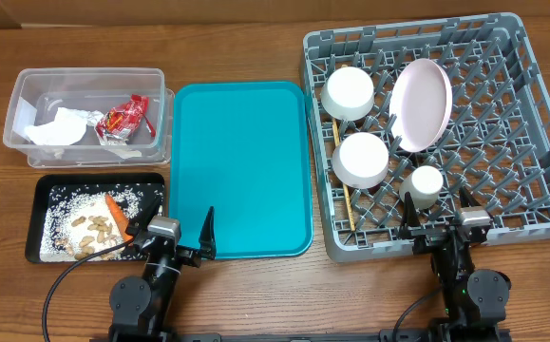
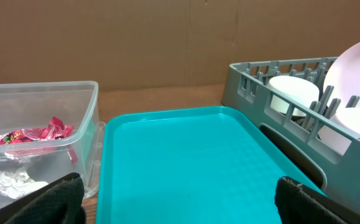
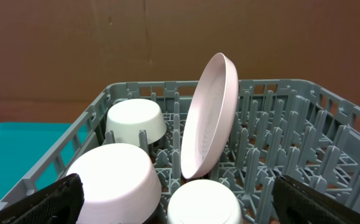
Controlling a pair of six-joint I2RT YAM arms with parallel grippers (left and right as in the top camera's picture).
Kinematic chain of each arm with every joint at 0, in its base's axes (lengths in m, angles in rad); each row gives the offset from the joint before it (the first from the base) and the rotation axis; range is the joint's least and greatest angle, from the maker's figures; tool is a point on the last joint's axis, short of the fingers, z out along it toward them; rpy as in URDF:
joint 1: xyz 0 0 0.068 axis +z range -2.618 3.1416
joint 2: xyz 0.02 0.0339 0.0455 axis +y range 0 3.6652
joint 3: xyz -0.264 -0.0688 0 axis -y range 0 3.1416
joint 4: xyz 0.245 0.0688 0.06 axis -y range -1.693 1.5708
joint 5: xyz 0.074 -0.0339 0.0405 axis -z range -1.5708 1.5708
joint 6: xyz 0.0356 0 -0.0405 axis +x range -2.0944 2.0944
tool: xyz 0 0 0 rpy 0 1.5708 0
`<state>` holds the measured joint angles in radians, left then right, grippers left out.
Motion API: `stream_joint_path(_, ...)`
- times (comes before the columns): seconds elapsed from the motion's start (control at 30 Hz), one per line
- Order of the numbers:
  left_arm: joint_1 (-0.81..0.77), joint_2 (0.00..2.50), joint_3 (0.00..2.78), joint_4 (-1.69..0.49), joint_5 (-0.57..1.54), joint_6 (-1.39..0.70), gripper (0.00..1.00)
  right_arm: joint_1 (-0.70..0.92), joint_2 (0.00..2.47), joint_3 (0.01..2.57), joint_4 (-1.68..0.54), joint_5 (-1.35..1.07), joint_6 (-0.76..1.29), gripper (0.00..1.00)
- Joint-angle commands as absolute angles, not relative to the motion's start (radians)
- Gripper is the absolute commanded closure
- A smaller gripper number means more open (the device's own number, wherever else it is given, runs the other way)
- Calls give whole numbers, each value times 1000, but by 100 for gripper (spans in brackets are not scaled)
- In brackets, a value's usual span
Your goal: Sort waste into correct bins and load items into the dishwasher
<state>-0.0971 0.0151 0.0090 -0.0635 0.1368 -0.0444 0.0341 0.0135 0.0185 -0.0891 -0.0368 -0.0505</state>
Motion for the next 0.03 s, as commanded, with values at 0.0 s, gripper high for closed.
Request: stream_joint_path(0.0,-91,4,5,-67,123,-29,0,31,3,8,-81,-39,-53,0)
